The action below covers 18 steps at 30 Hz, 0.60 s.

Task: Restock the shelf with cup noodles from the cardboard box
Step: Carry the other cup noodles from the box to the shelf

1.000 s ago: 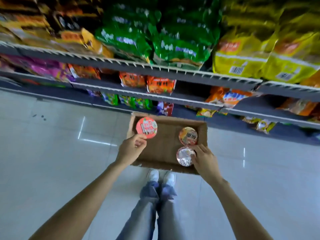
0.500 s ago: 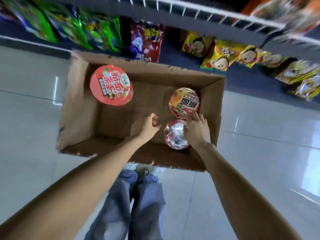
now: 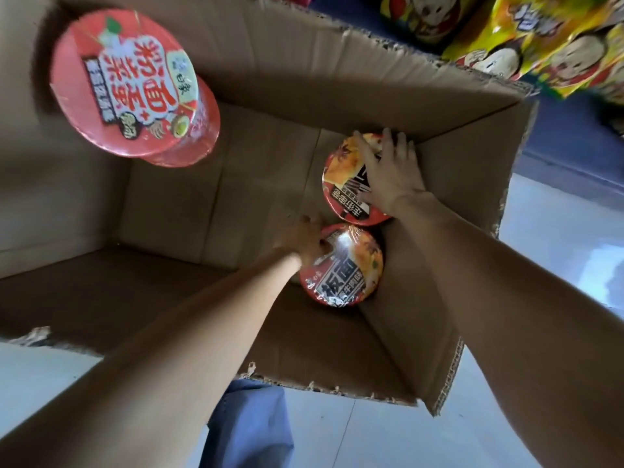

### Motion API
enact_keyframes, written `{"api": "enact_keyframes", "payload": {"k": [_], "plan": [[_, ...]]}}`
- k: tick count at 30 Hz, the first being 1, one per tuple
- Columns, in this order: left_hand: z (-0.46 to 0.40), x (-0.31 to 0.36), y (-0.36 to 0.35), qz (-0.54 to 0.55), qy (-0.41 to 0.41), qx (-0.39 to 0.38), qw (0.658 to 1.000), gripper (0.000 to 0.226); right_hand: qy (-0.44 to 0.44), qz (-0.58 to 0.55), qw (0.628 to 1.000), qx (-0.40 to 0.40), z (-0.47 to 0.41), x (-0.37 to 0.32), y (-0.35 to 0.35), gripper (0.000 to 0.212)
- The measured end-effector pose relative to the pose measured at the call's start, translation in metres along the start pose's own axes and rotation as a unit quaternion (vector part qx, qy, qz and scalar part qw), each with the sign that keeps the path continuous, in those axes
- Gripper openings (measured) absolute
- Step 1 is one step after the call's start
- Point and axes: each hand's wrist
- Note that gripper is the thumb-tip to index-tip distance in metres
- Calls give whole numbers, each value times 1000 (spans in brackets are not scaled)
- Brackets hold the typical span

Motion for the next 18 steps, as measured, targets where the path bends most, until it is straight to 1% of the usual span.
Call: {"api": "enact_keyframes", "payload": {"k": [2,4,6,8,9,11,13,14,16,18], "plan": [[0,3,-4,67,-7,22,997,45,-20,-16,1000,8,-3,-1,1,112],[5,1,-6,116,-15,34,993,48,-37,-35,998,34,-3,-2,6,111],[11,-6,-5,114,-12,18,993,50,-29,-65,996,51,-3,-3,10,92],[15,-18,-4,124,18,14,992,45,-26,-141,987,66,-3,-4,13,70],[17,-24,-2,125,32,17,992,43,-23,-188,980,65,-3,-5,15,64],[17,-33,-2,123,38,14,992,39,-1,-251,967,30,-1,-6,17,65],[19,-34,-2,111,37,-10,993,37,17,-249,968,2,0,-6,19,67],[20,-33,-4,113,37,-32,992,42,18,-235,972,4,1,-8,20,66],[20,-32,-8,165,42,-94,981,56,16,-210,977,31,2,-12,20,61],[20,-35,-12,206,45,-124,970,63,17,-200,978,63,8,-19,21,56]]}}
Point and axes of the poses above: each hand's wrist, its own z-axis away from the middle knuckle, its own y-axis out of the back of the hand, x = y × z, and after that the axes turned 7 degrees about y, right-handed
